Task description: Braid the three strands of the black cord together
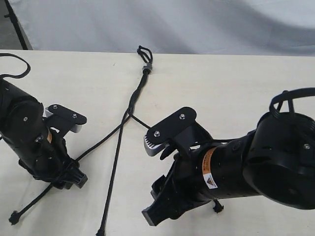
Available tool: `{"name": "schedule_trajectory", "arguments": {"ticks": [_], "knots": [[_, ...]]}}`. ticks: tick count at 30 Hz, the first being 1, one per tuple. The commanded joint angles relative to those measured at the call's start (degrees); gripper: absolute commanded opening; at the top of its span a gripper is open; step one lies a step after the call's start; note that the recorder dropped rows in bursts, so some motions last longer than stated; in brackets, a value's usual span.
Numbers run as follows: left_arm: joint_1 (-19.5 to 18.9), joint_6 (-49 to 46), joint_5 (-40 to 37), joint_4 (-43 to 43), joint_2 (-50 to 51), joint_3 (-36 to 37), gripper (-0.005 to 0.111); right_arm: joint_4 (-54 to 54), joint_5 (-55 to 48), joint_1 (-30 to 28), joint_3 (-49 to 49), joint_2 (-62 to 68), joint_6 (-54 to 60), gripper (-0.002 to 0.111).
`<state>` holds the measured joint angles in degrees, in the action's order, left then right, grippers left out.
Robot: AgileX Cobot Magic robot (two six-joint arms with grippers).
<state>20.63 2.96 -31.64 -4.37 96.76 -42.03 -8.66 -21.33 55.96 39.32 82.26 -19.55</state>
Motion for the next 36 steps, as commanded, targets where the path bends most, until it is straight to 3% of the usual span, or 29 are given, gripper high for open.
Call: {"name": "schedule_trajectory", "arguments": {"ticks": [1, 5, 8, 11, 13, 21, 32, 34, 36], "knots": [[-0.3, 0.2, 0.0, 0.3, -7.9, 0.3, 0.056, 1.4, -0.2, -0.4, 2.2, -0.4, -0.1, 0.061], [-4.6, 6.1, 1.1, -2.1, -15.3, 0.3, 0.056, 7.7, -1.5, -0.4, 5.9, 2.6, 4.0, 0.061], [-10.7, 10.8, 2.2, -4.2, -18.5, 0.3, 0.056, 14.2, -3.2, 0.9, 9.4, 7.1, 11.5, 0.061], [-16.0, 11.0, 2.5, -4.2, -19.0, 0.4, 0.056, 16.7, -5.2, 3.9, 14.0, 13.2, 15.3, 0.061], [-17.7, 11.0, 4.0, -3.9, -18.8, 1.4, 0.056, 16.5, -7.7, 5.4, 17.9, 17.0, 16.1, 0.061], [-17.9, 11.0, 7.8, -3.9, -18.8, 4.2, 0.056, 15.8, -16.9, 7.6, 30.2, 28.7, 16.2, 0.061], [-17.9, 11.0, 7.8, -3.9, -18.8, 4.2, 0.056, 10.8, -22.7, 7.6, 35.9, 35.8, 12.6, 0.061], [-17.9, 10.8, 8.0, -3.9, -18.8, 4.2, 0.056, 10.7, -22.9, 7.6, 35.9, 36.1, 12.7, 0.057], [-17.9, 10.8, 8.0, -3.9, -18.8, 4.2, 0.056, 10.7, -23.9, 7.6, 35.9, 36.1, 13.6, 0.043]]}}
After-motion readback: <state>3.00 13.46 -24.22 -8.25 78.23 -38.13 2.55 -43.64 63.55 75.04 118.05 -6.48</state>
